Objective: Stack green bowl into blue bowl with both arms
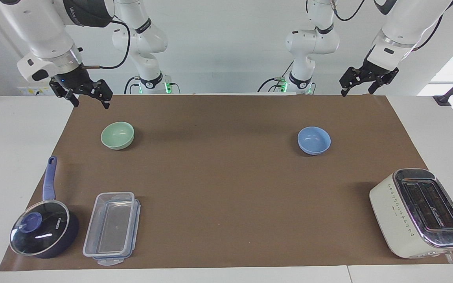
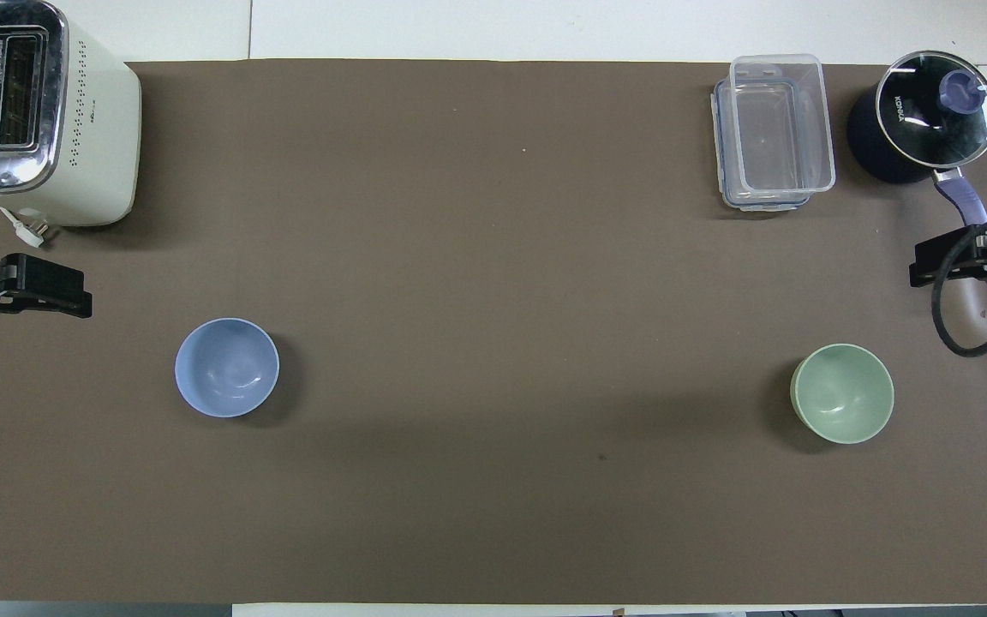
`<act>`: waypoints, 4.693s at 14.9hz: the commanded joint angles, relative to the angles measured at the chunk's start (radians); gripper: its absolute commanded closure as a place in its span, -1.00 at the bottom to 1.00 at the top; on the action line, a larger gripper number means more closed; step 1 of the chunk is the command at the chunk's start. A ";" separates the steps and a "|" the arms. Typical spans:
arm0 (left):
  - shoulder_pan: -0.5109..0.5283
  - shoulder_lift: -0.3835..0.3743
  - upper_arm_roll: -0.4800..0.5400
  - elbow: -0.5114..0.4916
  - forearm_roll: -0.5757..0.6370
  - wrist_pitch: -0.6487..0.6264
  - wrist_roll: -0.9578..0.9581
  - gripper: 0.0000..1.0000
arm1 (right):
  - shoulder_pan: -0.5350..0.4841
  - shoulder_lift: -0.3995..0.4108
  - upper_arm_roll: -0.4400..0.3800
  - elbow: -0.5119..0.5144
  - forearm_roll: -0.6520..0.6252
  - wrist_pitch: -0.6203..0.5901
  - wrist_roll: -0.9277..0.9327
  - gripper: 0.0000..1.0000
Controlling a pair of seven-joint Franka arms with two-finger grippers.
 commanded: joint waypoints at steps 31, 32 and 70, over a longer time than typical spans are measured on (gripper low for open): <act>0.056 0.061 0.008 -0.671 0.014 0.694 0.282 -1.00 | -0.191 -0.244 0.000 -0.807 0.006 0.643 -0.305 -1.00; 0.042 0.073 0.009 -0.671 0.014 0.701 0.284 -1.00 | -0.195 -0.225 0.000 -0.814 0.006 0.652 -0.306 -1.00; -0.561 0.337 0.002 -0.385 -0.309 0.732 -0.350 1.00 | 0.045 -0.097 0.015 -0.400 0.048 0.365 0.023 1.00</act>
